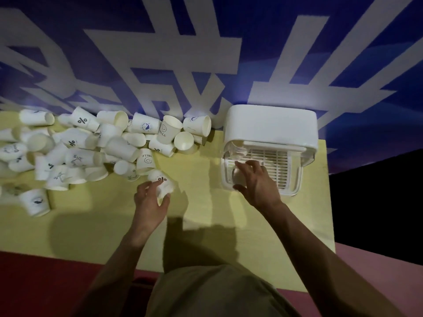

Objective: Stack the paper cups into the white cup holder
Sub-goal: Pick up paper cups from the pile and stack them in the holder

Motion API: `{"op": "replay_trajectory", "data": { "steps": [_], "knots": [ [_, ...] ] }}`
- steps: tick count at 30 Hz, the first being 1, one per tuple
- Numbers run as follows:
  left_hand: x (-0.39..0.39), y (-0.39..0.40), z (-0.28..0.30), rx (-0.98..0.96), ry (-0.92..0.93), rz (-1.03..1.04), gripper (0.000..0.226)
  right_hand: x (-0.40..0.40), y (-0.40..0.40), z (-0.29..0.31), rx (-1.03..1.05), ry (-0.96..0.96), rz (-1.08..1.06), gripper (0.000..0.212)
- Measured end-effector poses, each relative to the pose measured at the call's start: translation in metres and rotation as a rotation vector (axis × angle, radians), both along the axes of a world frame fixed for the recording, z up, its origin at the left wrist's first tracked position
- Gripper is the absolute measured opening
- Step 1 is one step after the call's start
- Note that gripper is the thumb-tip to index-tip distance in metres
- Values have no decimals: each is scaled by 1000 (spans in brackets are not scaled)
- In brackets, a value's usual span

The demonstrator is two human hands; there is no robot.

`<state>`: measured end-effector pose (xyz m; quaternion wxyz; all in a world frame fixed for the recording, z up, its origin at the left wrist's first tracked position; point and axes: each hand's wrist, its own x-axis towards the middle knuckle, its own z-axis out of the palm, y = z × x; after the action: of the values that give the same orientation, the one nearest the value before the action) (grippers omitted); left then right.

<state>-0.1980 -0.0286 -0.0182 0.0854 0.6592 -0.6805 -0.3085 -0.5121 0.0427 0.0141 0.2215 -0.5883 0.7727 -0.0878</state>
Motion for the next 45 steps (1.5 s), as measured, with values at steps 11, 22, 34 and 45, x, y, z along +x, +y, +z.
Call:
{"op": "replay_trajectory", "data": {
  "steps": [11, 22, 34, 45],
  "knots": [
    [9, -27, -26, 70, -59, -52, 67, 23, -1, 15, -35, 157, 45, 73],
    [-19, -58, -38, 118, -32, -48, 71, 82, -70, 19, -90, 47, 278, 50],
    [1, -51, -36, 103, 86, 79, 52, 107, -168, -57, 190, 8, 383, 43],
    [-8, -50, -2, 192, 249, 29, 44, 89, -99, -3, -14, -211, 264, 44]
  ]
}}
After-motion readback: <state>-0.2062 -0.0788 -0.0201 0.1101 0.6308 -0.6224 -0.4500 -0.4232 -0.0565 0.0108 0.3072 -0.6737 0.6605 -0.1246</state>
